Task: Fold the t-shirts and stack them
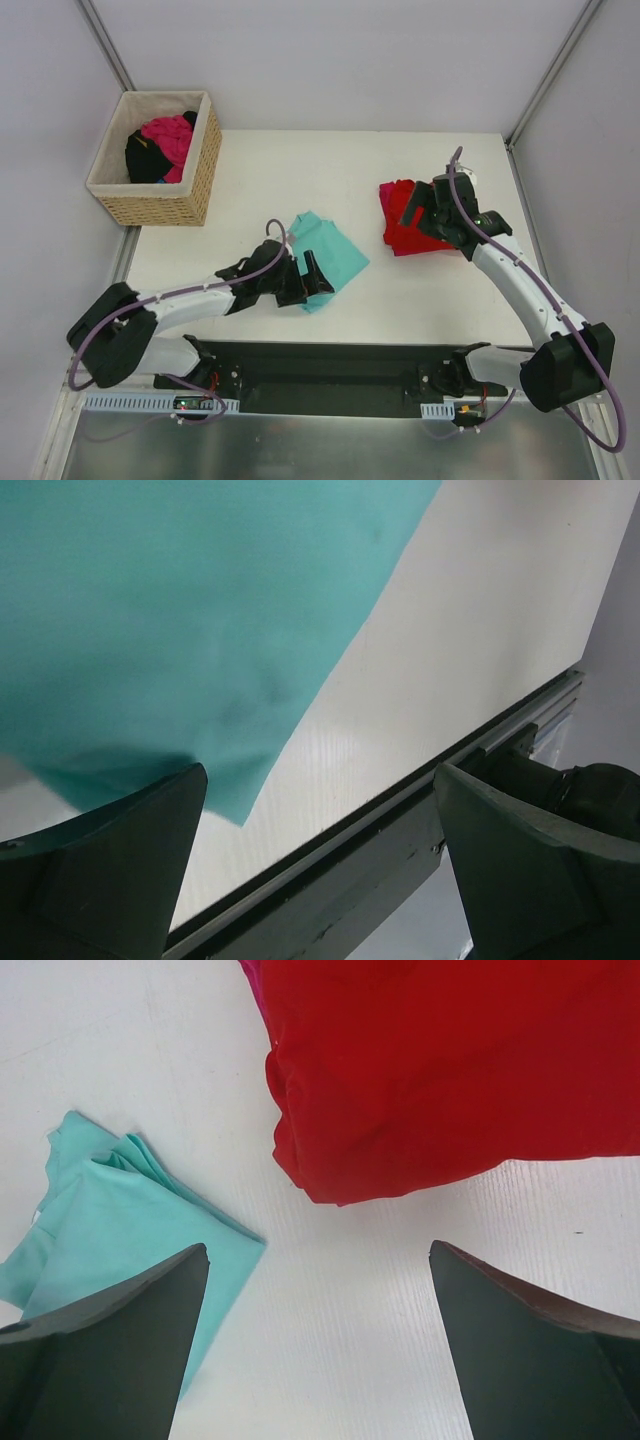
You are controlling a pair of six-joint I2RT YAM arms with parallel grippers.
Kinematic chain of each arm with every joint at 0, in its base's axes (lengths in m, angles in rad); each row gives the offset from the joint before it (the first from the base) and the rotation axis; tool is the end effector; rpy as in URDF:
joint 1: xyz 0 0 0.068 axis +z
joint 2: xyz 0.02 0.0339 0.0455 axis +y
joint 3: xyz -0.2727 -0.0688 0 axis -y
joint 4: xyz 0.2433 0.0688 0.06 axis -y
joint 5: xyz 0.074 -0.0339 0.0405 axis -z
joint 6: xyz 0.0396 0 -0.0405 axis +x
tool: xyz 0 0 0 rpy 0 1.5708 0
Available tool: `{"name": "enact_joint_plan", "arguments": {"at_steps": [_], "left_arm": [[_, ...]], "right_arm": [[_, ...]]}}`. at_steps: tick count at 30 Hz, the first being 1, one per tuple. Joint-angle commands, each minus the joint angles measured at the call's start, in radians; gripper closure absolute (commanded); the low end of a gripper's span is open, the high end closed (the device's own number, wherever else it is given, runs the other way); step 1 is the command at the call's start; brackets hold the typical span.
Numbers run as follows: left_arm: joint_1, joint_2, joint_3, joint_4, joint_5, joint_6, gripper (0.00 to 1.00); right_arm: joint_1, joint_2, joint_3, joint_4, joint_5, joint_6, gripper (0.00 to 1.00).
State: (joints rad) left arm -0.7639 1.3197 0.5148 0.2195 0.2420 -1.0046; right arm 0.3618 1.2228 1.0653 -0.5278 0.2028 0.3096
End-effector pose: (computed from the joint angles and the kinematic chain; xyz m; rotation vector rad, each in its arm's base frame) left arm 0.1796 -0.1852 0.1817 -0.1340 2.4263 -1.1938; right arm 0.2498 0.0860 0.3196 0.0496 2.2423 0.1347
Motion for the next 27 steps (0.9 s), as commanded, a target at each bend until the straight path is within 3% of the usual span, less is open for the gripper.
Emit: {"name": "enact_joint_plan", "arguments": {"at_steps": [1,6,12,27], "left_arm": [[0.038,-0.175,-0.033,-0.196,-0.069,0.027,0.02],[0.136,-0.359,-0.087,-0.331,-0.073,0.052,0.02],[0.209,-0.447,-0.102,-0.416,-0.079,0.100,0.02],[0.331,-0.200,0.040,-0.402,-0.237,0.136,0.02]], "right_arm": [[0.009,0.010,0.002,0.026,-0.005,0.003,0.04],[0.026,0.030,0.001,0.040,-0.008,0.010,0.03],[0.039,0.037,0.004,0.043,-0.003,0.010,0.03],[0.046,0.029,-0.011,0.045,0.015,-0.009,0.03]]}}
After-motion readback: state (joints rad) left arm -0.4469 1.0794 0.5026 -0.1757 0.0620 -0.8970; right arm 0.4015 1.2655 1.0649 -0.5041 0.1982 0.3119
